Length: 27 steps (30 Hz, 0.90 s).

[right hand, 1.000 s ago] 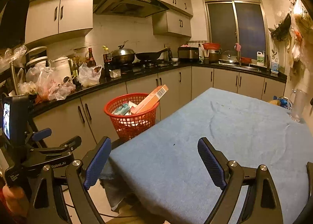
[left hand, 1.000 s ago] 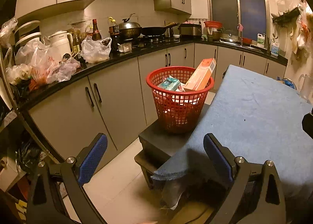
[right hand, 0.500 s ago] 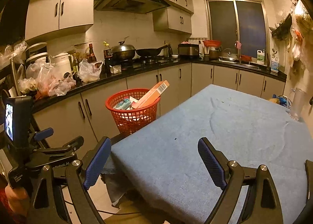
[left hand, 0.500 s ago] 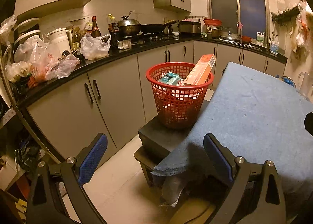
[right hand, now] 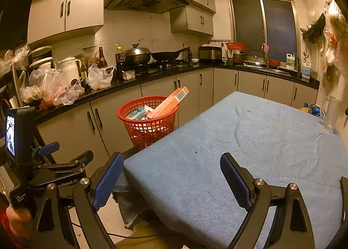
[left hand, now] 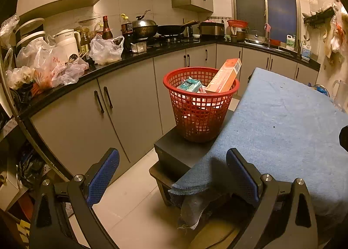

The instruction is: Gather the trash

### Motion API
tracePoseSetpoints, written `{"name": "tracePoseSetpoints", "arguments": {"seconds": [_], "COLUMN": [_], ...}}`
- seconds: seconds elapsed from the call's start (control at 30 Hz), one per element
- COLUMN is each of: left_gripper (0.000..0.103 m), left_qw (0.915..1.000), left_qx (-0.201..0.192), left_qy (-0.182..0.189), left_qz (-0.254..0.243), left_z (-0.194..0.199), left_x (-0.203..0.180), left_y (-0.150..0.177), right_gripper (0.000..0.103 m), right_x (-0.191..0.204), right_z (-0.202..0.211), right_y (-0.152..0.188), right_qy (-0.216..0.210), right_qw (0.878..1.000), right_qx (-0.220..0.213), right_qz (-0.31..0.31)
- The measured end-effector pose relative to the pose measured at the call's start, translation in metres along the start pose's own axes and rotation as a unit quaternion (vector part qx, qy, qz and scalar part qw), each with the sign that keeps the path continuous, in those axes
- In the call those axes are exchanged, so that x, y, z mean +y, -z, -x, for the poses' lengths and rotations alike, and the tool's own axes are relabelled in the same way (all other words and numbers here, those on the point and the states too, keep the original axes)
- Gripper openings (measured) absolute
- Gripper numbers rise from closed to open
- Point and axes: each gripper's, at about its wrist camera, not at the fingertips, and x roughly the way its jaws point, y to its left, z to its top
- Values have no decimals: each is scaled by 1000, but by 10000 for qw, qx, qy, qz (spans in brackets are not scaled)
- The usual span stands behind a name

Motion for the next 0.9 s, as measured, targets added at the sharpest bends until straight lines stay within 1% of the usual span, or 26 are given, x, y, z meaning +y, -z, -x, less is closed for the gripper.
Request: {"name": "tracePoseSetpoints", "arguments": {"seconds": [0.9], "left_gripper": [98], "left_qw": [10000], "left_qx": [-29], "left_qy": [-4], "left_qz": [6], "left_z": [-1], "left_x": [-1], "left_y": [3], "right_gripper": [94], "right_x": [-3], "right_z": [-5], "right_y": [3], "right_qy": [-4], "right_qw": [9999], "right_qx": [110], "right_qz": [-111]}}
